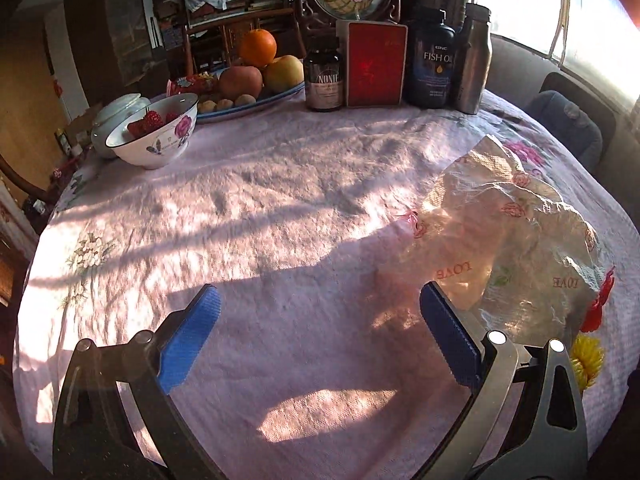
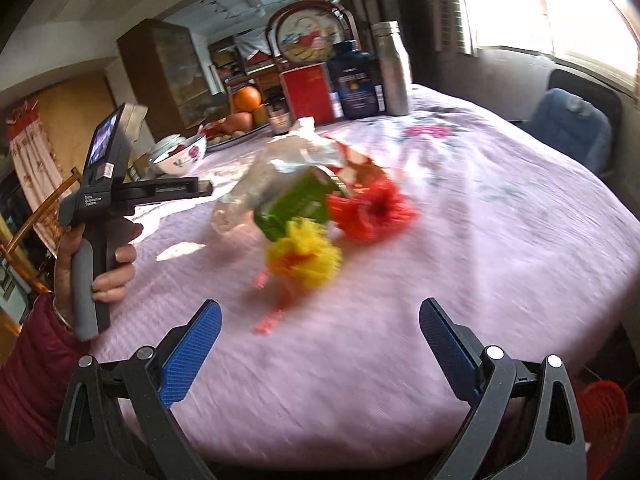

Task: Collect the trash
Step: 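Grasp the white rose-print tissue with the left tool while the right tool grasps the yellow ribbon flower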

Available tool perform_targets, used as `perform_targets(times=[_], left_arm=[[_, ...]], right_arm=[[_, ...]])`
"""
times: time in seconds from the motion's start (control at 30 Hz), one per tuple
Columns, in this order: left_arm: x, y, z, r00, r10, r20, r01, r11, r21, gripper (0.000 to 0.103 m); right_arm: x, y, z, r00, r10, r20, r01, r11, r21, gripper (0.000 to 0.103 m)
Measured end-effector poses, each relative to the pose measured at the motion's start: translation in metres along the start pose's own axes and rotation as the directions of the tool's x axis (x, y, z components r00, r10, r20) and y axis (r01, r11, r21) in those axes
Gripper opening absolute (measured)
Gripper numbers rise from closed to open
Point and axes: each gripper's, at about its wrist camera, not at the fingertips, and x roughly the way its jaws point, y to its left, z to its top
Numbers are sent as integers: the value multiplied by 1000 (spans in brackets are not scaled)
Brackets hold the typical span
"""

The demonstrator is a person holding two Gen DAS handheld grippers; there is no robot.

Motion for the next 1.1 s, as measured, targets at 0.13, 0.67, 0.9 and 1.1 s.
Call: perform_targets(times=[0.13,0.67,0.9,1.1], left_arm=[[-1,1,1,999,-37,-8,37,999,-11,96],[-18,-53,-9,952,-305,-25,305,946,110,96],[-9,-81,34,946,-323,-21,324,946,19,96],[28,-86,39,939,-315,-139,313,949,-37,85]], right_arm=[[29,15,14,1000,-16,-18,16,1000,-8,97],[2,-15,-23,1000,6,29,-7,1000,20,37],[10,-7,-24,999,-16,28,18,999,-51,41],[12,-1,-23,999,-26,26,28,996,-84,50]])
